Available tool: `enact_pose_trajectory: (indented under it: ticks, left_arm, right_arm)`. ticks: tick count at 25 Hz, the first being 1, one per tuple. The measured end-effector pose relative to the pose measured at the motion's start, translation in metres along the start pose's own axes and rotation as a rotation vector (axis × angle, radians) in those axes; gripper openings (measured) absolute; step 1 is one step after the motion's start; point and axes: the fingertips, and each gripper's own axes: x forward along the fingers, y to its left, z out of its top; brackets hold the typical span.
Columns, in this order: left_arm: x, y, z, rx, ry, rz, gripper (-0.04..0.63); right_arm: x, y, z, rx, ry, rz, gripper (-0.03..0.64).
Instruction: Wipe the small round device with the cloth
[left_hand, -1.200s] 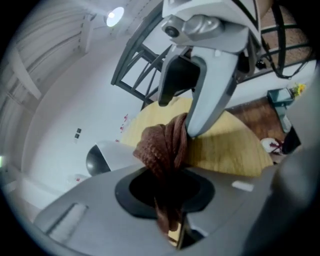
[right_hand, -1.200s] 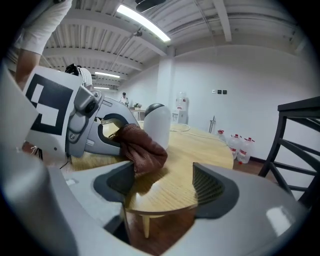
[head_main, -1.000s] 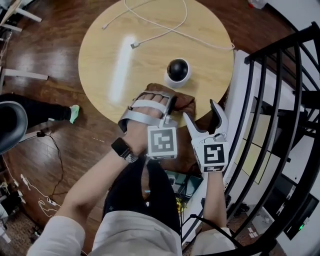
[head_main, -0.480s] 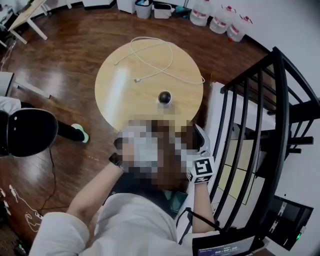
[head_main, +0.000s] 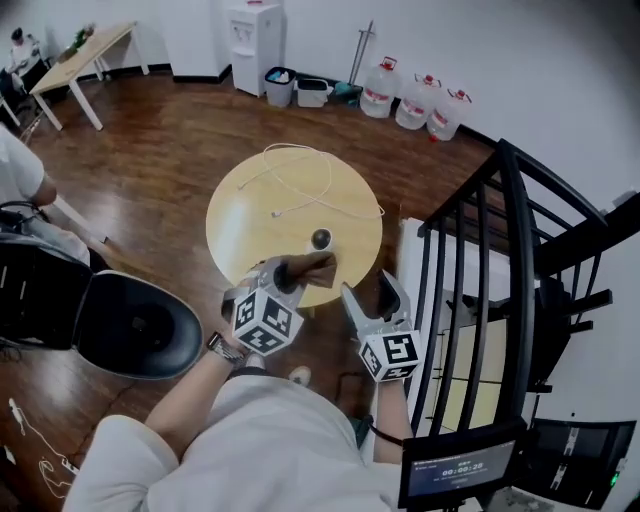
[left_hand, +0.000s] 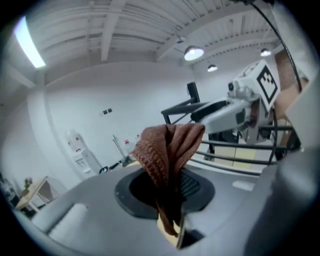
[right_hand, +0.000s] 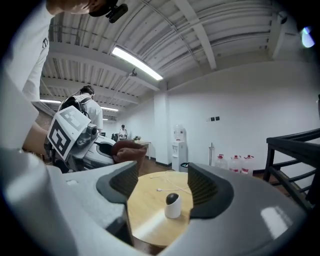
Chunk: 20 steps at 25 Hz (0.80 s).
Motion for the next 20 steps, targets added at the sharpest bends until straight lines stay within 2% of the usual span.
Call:
enact_pose_trajectory:
  ticks: [3, 6, 9, 13, 20]
  left_arm:
    - [-0.024, 0.014, 0.037, -0.065, -0.165, 0.020, 0.074]
    - [-0.052, 0.032, 0.071, -0.088, -0.316, 0.028, 0.074]
    - [-0.069, 0.051, 0.091, -0.110, -0.405, 0.034, 0.074]
    - [-0.076, 0.080, 0.092, -0.158, -0.455, 0.038, 0.075]
    - [-0.070, 0.089, 0.068, -0.205, -0.421, 0.038, 0.075]
  right_arm:
    - [-0.004, 0.001, 0.025, -0.008, -0.058, -0.028, 0.303]
    - [-0.005, 0.009, 0.048, -0.005, -0.113, -0.048, 0.291]
    - [0.002, 0.015, 0.067, -0.018, -0.145, -0.056, 0.273]
    - [0.022, 0.020, 0.078, -0.055, -0.132, -0.070, 0.233]
    - [0.030, 0.020, 0.079, -0.075, -0.098, -0.102, 0.171]
